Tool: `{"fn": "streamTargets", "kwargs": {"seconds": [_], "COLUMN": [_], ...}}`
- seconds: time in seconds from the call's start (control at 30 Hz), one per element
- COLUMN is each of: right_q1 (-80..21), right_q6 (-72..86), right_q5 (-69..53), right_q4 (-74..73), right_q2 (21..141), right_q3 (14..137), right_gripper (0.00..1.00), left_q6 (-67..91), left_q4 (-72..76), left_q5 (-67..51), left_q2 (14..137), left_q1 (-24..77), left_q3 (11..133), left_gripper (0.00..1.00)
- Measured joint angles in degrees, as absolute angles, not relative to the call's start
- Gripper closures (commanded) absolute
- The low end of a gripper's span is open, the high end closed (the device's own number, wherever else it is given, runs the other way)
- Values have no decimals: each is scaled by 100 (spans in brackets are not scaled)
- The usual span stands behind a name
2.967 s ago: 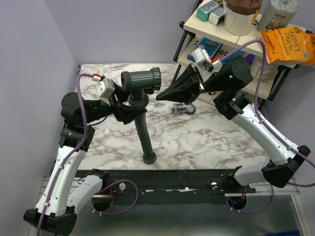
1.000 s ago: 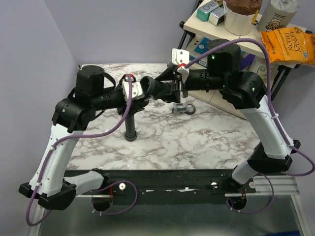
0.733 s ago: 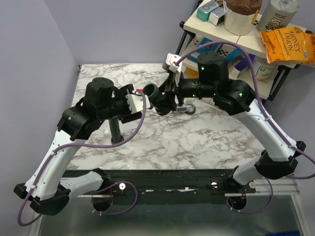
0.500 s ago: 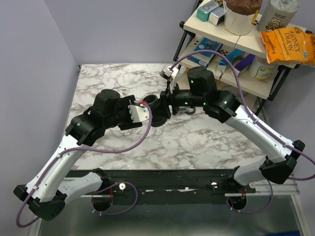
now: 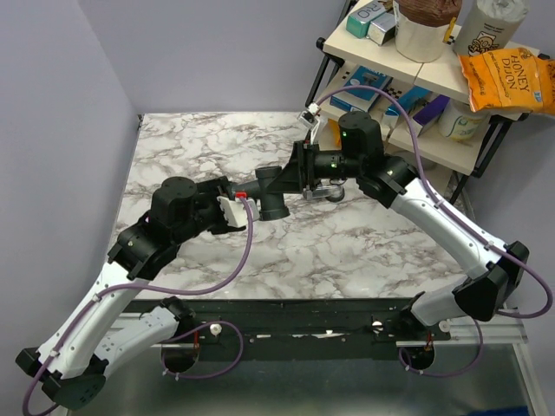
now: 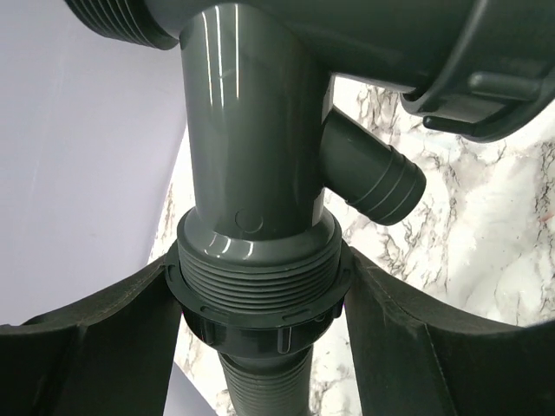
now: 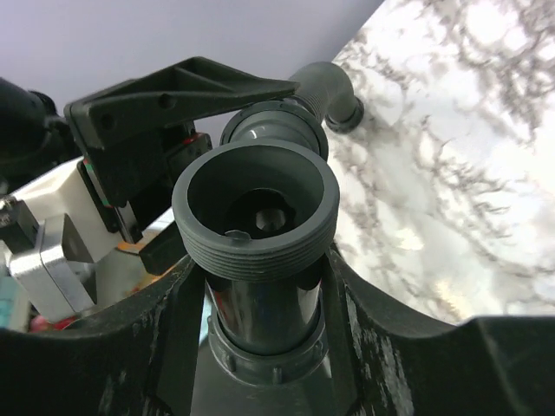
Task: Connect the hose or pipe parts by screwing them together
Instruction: Install the adaptor on the pipeline.
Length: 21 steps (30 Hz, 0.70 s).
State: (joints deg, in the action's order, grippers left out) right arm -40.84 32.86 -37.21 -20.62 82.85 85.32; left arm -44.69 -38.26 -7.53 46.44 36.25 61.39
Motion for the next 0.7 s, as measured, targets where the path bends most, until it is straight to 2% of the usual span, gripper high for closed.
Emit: {"fn": "streamTargets", "kwargs": {"seconds": [0.33,0.4,0.53,0.57,0.7], "right_q1": [-3924,-3924,-3896,-3887,-3844], "right_q6": [4230,4377,4635,4681,4829], "right_q5": [-4193,-4191,-4265,-4298,-4375], "right_q4": [-2196,-2231,-2340,-2370,-2460], "right_q2": [8510,8477,8451,8453,8453], "right_q3": [8449,8350,8200,8176,8158], "right_gripper": [99,82,59,45,27], "left_q6": [-4475,-4521,-4619,-4641,-4746], "left_q4": [-3441,-3378,-3229,-3208,-3048], "left_q5": [-799,-832,-888,-910,-965], "left_q2": [4270,4217,4143,4139,4132], "left_q1": [3640,3658,3684,3688,3688], "left_q3": [5544,5419,5186,5142,5030], "left_gripper": [100,100,100,100,100]}}
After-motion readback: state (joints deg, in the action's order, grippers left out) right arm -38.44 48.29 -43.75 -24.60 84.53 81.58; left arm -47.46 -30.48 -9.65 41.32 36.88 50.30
